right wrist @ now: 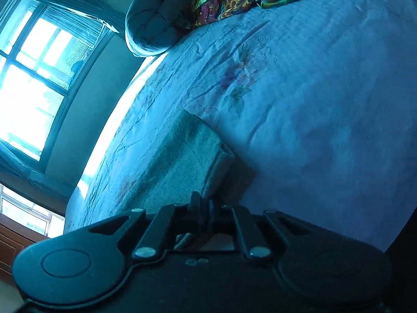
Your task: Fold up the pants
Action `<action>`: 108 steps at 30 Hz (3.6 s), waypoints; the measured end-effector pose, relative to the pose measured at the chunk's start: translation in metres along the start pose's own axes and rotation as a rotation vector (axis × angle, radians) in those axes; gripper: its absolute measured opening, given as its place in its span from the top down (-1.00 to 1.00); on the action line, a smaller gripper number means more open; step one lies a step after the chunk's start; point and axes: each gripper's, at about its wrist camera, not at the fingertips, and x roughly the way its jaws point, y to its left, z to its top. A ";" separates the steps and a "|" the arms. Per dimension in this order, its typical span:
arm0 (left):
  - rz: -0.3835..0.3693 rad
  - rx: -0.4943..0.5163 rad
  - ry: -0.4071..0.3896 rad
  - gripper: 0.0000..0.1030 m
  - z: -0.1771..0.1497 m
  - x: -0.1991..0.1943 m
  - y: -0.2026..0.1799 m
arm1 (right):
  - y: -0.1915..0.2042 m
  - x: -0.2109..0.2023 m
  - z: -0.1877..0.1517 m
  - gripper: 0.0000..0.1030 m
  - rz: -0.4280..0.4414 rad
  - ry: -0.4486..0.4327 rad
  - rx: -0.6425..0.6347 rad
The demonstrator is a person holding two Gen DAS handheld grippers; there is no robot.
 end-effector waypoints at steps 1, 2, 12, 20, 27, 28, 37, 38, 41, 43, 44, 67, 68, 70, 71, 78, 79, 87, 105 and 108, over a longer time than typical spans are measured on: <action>-0.001 0.001 0.001 -1.00 0.000 0.000 0.000 | -0.001 -0.007 -0.001 0.82 0.007 -0.019 0.008; -0.001 0.002 0.003 -1.00 0.000 0.000 0.000 | -0.001 -0.016 -0.002 0.73 0.017 -0.047 0.005; 0.001 -0.004 -0.012 -1.00 -0.001 -0.002 0.001 | -0.010 0.005 0.007 0.87 -0.009 -0.029 0.120; -0.045 -0.015 -0.060 -1.00 -0.010 -0.004 0.010 | 0.076 -0.055 0.031 0.88 0.212 -0.263 -0.310; -0.037 -0.009 -0.054 -1.00 -0.008 -0.005 0.008 | -0.030 0.008 0.017 0.78 0.065 -0.028 0.010; -0.034 -0.013 -0.049 -1.00 -0.007 -0.007 0.008 | -0.022 -0.001 0.014 0.66 0.042 -0.048 -0.008; -0.071 -0.287 -0.030 -1.00 -0.031 -0.048 0.011 | 0.076 -0.008 -0.067 0.52 0.199 0.129 -0.067; -0.070 -0.281 -0.040 -1.00 -0.035 -0.053 0.006 | 0.089 0.005 -0.088 0.52 0.226 0.201 -0.070; -0.043 -0.257 -0.042 -1.00 -0.047 -0.059 -0.007 | 0.121 0.039 -0.143 0.54 0.262 0.346 -0.093; -0.029 -0.253 -0.027 -1.00 -0.052 -0.060 -0.009 | 0.136 0.051 -0.166 0.55 0.282 0.385 -0.096; -0.025 -0.254 -0.030 -1.00 -0.053 -0.061 -0.008 | 0.142 0.056 -0.174 0.55 0.279 0.402 -0.106; -0.023 -0.285 -0.064 -1.00 -0.061 -0.069 -0.002 | 0.134 0.078 -0.208 1.00 0.216 0.454 -0.089; -0.031 -0.277 -0.065 -1.00 -0.058 -0.070 -0.006 | 0.133 0.072 -0.205 1.00 0.224 0.441 -0.084; -0.033 -0.247 -0.086 -1.00 -0.054 -0.076 -0.015 | 0.140 0.056 -0.198 1.00 0.254 0.411 -0.112; -0.053 -0.252 -0.080 -1.00 -0.052 -0.076 -0.017 | 0.146 0.050 -0.195 1.00 0.268 0.395 -0.149; -0.147 -0.233 -0.036 -0.90 -0.046 -0.072 -0.066 | 0.153 0.039 -0.181 0.93 0.284 0.346 -0.193; -0.151 -0.235 -0.025 -0.58 -0.046 -0.070 -0.070 | 0.151 0.038 -0.181 0.93 0.285 0.347 -0.188; -0.193 -0.288 -0.002 -0.04 -0.045 -0.071 -0.072 | 0.142 0.047 -0.180 0.91 0.292 0.358 -0.137; -0.343 -0.536 0.040 -0.03 -0.047 -0.059 -0.057 | 0.131 0.072 -0.190 0.83 0.303 0.412 -0.016; -0.333 -0.551 0.012 0.00 -0.045 -0.060 -0.060 | 0.130 0.071 -0.190 0.83 0.305 0.412 -0.012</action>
